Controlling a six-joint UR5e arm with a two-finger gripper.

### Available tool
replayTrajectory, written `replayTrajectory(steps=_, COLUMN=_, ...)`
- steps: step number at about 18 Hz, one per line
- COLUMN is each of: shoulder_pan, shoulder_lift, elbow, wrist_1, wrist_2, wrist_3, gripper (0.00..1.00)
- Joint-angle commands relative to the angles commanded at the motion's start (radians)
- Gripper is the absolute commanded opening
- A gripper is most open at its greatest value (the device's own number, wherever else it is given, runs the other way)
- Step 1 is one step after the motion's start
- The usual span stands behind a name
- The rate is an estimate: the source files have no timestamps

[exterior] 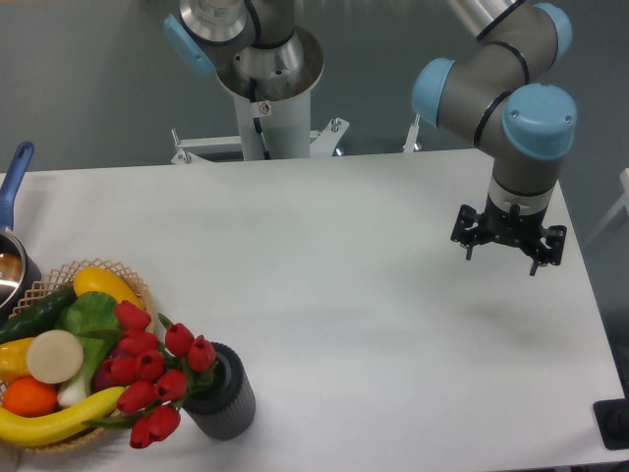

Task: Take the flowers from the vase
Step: 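Move the open gripper toward the black vase of red tulips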

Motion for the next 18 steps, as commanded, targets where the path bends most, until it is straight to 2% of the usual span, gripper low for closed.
replayTrajectory(steps=3, shoulder_pan=-0.011, shoulder_lift=0.003, elbow=-0.008, wrist_1=0.002, wrist_2=-0.003, wrist_3=-0.003, gripper=1.0)
replayTrajectory(steps=6, shoulder_pan=-0.043, shoulder_lift=0.008, elbow=-0.021, wrist_1=0.043, wrist_2=-0.006, wrist_3=-0.075, gripper=1.0)
replayTrajectory(steps=7, shoulder_pan=-0.051, shoulder_lift=0.011, elbow=-0.034, wrist_1=0.063, wrist_2=-0.006, wrist_3=-0.124, gripper=1.0)
replayTrajectory(steps=9, shoulder_pan=-0.078, shoulder_lift=0.02, elbow=-0.079, wrist_1=0.147, wrist_2=-0.012, wrist_3=-0.195, gripper=1.0)
replayTrajectory(steps=11, shoulder_pan=-0.086, shoulder_lift=0.047, elbow=-0.164, wrist_1=0.251, wrist_2=-0.069, wrist_3=-0.199, gripper=1.0)
replayTrajectory(steps=13, shoulder_pan=-0.092, shoulder_lift=0.101, elbow=-0.241, wrist_1=0.322, wrist_2=-0.112, wrist_3=-0.201, gripper=1.0)
replayTrajectory(steps=14, shoulder_pan=-0.097, shoulder_lift=0.118, elbow=-0.264, wrist_1=0.337, wrist_2=-0.141, wrist_3=-0.201, gripper=1.0)
replayTrajectory(steps=17, shoulder_pan=-0.11, shoulder_lift=0.132, elbow=-0.261, wrist_1=0.339, wrist_2=-0.311, wrist_3=-0.193, gripper=1.0)
replayTrajectory(steps=18, shoulder_pan=-0.112, shoulder_lift=0.127, elbow=-0.258, wrist_1=0.341, wrist_2=-0.331, wrist_3=-0.187, gripper=1.0)
